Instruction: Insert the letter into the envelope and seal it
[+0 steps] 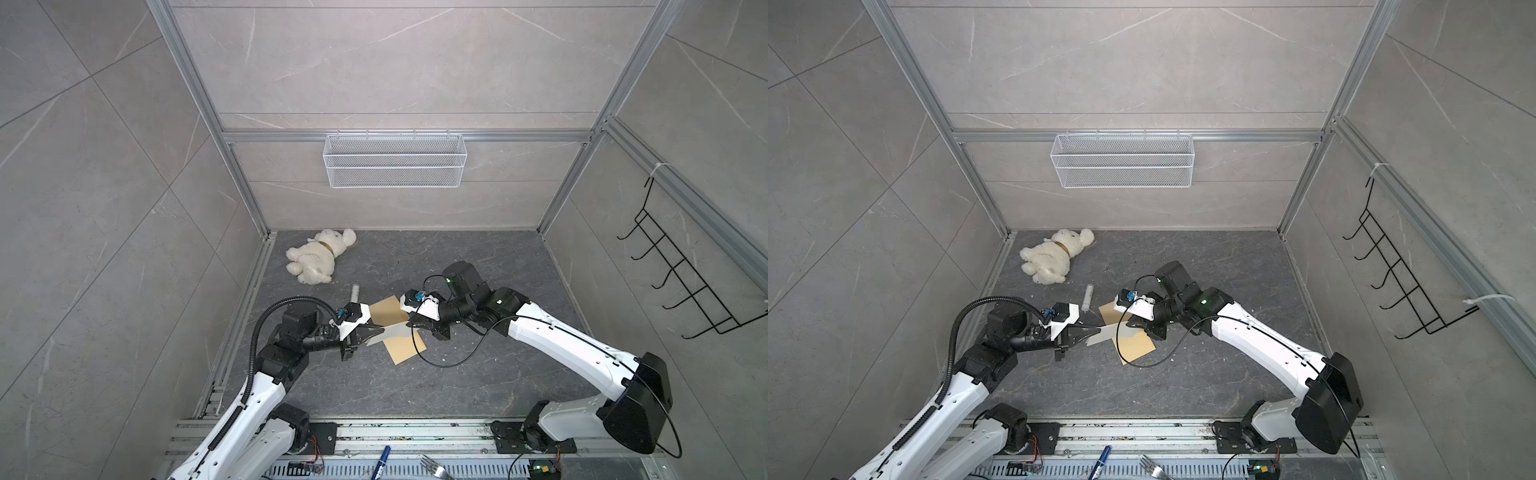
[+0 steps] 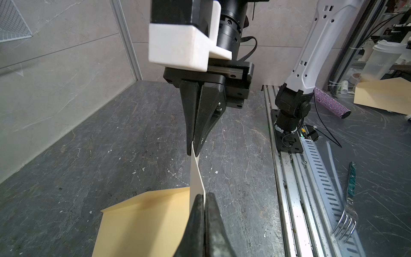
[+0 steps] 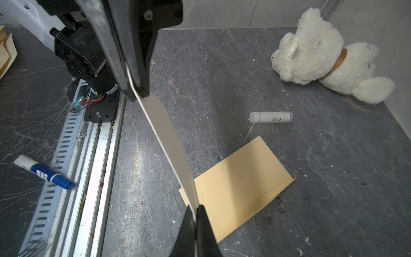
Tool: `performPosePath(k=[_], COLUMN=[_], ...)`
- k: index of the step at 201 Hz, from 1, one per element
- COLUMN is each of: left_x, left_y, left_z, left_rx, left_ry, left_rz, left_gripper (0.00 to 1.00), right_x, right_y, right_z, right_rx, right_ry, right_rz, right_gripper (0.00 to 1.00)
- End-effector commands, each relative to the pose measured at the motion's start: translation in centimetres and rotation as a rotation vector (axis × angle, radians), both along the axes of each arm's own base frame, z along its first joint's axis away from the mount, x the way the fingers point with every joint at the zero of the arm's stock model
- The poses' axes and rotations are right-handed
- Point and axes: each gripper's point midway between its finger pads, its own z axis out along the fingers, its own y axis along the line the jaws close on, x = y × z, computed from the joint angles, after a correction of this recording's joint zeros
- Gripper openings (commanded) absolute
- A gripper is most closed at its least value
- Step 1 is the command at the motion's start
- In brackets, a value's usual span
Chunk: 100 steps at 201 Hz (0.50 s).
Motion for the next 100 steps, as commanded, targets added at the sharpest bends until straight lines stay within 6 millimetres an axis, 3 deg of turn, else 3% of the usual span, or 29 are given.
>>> performPosePath(k=[1,25,58,90,100], left_x=[-0.32,-0.33,-0.3,0.05,0.24], left_y=[-0.01,-0.02,-0.03,0.0,0.01], left_z=[2.0,2.0,1.99,2.0,1.95], left_rx=[-0.022,-0.022,-0.022,-0.019,-0.013], left_ry=[-0.071,-0.069,-0.068,-0.054,-0.042], left_rz=[-0.015,-0.016,-0.015,0.002,0.009], left_gripper=[0.0,0.0,0.0,0.0,0.13], right_x=[0.15,0.08,-0.15,-0.01,0.12], right_y=[-1.42,-1.86,-1.85,-2.03,-2.13], right_z=[-0.41,-0.53,-0.35,-0.04,0.19], right_rx=[-0.036,-0.036,-0.026,-0.023,-0.023], right_ry=[-0.008,-0.01,-0.005,-0.025,-0.036], right_rz=[-0.039,-0.047,-0.041,-0.047,-0.054], right_gripper=[0.18,0.18,0.0,0.0,0.0])
